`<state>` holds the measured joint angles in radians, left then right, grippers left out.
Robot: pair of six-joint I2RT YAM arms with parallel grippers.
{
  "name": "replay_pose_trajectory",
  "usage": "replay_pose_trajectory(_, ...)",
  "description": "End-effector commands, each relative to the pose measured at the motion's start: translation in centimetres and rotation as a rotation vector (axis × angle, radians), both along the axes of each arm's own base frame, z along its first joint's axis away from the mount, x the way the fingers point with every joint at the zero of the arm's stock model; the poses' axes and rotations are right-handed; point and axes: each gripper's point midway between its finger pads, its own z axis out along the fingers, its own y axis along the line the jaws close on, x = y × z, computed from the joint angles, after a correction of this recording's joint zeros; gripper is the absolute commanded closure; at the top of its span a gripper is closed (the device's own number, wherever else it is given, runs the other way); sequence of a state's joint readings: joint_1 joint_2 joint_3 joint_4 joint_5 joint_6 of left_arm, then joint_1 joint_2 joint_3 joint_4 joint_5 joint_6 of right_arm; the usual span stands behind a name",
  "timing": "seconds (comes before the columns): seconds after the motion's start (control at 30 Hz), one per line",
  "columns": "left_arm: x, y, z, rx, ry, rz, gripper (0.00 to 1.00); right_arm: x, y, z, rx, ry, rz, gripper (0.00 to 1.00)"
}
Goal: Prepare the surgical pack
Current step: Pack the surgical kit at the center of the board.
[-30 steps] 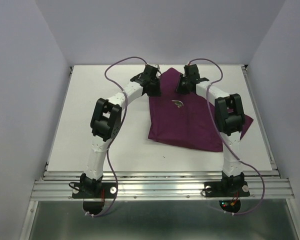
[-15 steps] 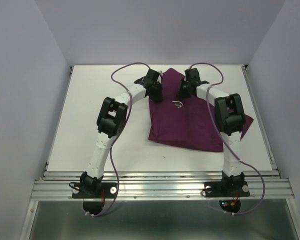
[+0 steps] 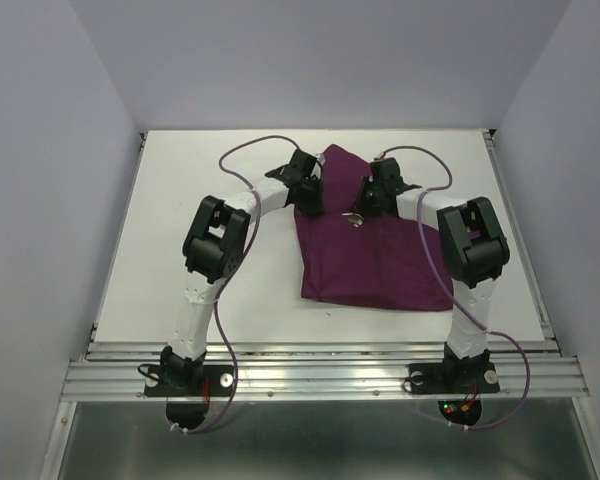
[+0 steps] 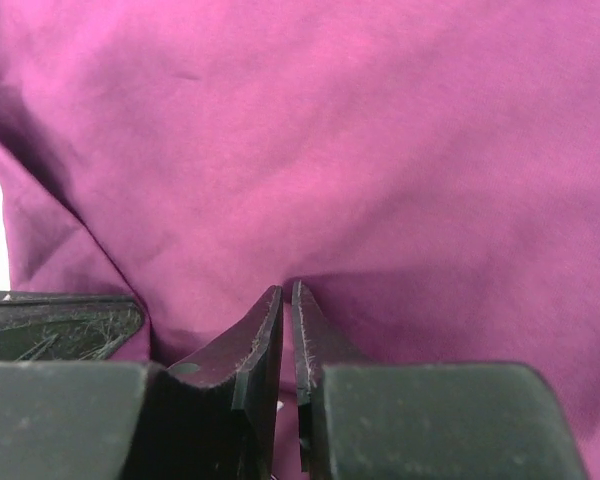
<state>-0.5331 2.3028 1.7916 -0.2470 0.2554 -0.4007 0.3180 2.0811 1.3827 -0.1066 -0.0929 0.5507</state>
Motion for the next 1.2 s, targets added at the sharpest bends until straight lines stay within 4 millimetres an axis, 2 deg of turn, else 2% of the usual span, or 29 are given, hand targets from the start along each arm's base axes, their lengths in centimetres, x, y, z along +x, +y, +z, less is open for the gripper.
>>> replay_pose_trajectory(0.0,-3.4,-0.8,1.9,0.006,0.006,-0.062,1.00,-2.4,0.1,0.6,0.000,0.016,0.004,0.86)
replay_pose_trajectory(0.03,-3.7,-0.6,2.2,0.010,0.002,-0.059,1.00,-3.0,-0.2,0.4,-0.006,0.025,0.003,0.86)
replay_pose_trajectory(0.13,-3.8,-0.1,3.3,0.025,-0.024,-0.043,1.00,-3.3,-0.7,1.5,-0.025,0.003,-0.004,0.86)
replay_pose_trajectory(0.23,-2.7,0.5,6.3,0.044,-0.083,-0.015,1.00,-2.9,-1.7,2.9,-0.069,-0.029,-0.029,0.82)
replay_pose_trajectory(0.33,-1.0,1.2,9.3,0.060,-0.147,0.009,1.00,-1.4,-2.9,4.3,-0.139,-0.078,-0.071,0.72)
replay_pose_trajectory(0.37,0.2,1.7,10.5,0.067,-0.175,0.024,0.99,-0.4,-3.0,4.8,-0.171,-0.098,-0.061,0.73)
replay_pose_trajectory(0.4,0.5,1.5,11.5,0.058,-0.190,0.025,0.99,0.6,-3.0,6.2,-0.172,-0.132,-0.077,0.73)
replay_pose_trajectory(0.47,1.7,2.5,12.1,0.082,-0.210,0.040,0.96,1.9,-3.2,5.9,-0.222,-0.133,-0.063,0.73)
replay_pose_trajectory(0.5,2.7,3.4,13.4,0.086,-0.226,0.064,0.94,3.9,-2.8,8.1,-0.228,-0.189,-0.063,0.72)
replay_pose_trajectory(0.53,3.2,3.8,13.6,0.089,-0.231,0.074,0.92,4.8,-2.6,8.5,-0.233,-0.200,-0.060,0.71)
replay_pose_trajectory(0.57,4.0,4.8,13.8,0.088,-0.231,0.100,0.90,5.7,-3.1,6.8,-0.260,-0.167,-0.066,0.70)
replay_pose_trajectory(0.6,4.4,5.2,14.3,0.080,-0.232,0.110,0.88,6.7,-2.8,7.0,-0.262,-0.176,-0.064,0.68)
replay_pose_trajectory(0.63,4.5,5.6,14.5,0.072,-0.229,0.116,0.86,8.9,-2.2,9.6,-0.253,-0.244,-0.065,0.60)
replay_pose_trajectory(0.67,4.4,5.6,14.9,0.059,-0.220,0.107,0.85,9.8,-1.8,7.4,-0.270,-0.210,-0.051,0.52)
replay_pose_trajectory(0.7,4.2,6.3,15.0,0.074,-0.209,0.108,0.85,11.0,-1.4,7.5,-0.268,-0.225,-0.044,0.43)
replay_pose_trajectory(0.73,4.1,6.9,15.5,0.095,-0.222,0.122,0.83,13.3,-0.6,11.0,-0.247,-0.299,-0.051,0.27)
replay_pose_trajectory(0.77,3.9,7.3,15.6,0.114,-0.228,0.123,0.82,14.4,-0.1,7.5,-0.260,-0.254,-0.037,0.23)
replay_pose_trajectory(0.8,3.7,7.9,15.1,0.130,-0.220,0.131,0.80,15.5,0.3,7.6,-0.253,-0.271,-0.032,0.20)
replay_pose_trajectory(0.83,3.6,8.1,15.3,0.133,-0.222,0.134,0.78,17.2,1.1,11.1,-0.218,-0.355,-0.038,0.13)
replay_pose_trajectory(0.87,3.7,8.2,15.0,0.133,-0.216,0.132,0.75,18.0,1.4,10.5,-0.213,-0.368,-0.042,0.10)
replay_pose_trajectory(0.9,3.7,8.4,14.9,0.136,-0.206,0.132,0.74,18.5,1.6,9.1,-0.208,-0.369,-0.042,0.09)
replay_pose_trajectory(0.93,4.0,8.4,15.4,0.131,-0.214,0.127,0.70,18.9,1.9,9.3,-0.198,-0.395,-0.037,0.05)
replay_pose_trajectory(0.97,4.2,8.4,14.6,0.141,-0.198,0.121,0.69,19.3,2.0,8.4,-0.192,-0.421,-0.039,0.04)
replay_pose_trajectory(1.0,4.3,8.4,15.1,0.145,-0.199,0.119,0.69,19.5,2.0,8.8,-0.188,-0.443,-0.046,0.02)
replay_pose_trajectory(1.07,4.3,8.5,14.4,0.160,-0.186,0.115,0.69,19.9,2.1,8.2,-0.192,-0.464,-0.038,0.02)
replay_pose_trajectory(1.1,4.3,8.5,14.3,0.160,-0.185,0.114,0.69,20.2,2.1,8.6,-0.194,-0.478,-0.041,0.02)
replay_pose_trajectory(1.13,4.0,8.5,13.7,0.161,-0.170,0.111,0.69,20.2,2.1,6.7,-0.214,-0.450,-0.028,0.02)
replay_pose_trajectory(1.17,4.0,8.5,13.5,0.155,-0.165,0.114,0.69,20.4,2.0,6.3,-0.221,-0.446,-0.027,0.02)
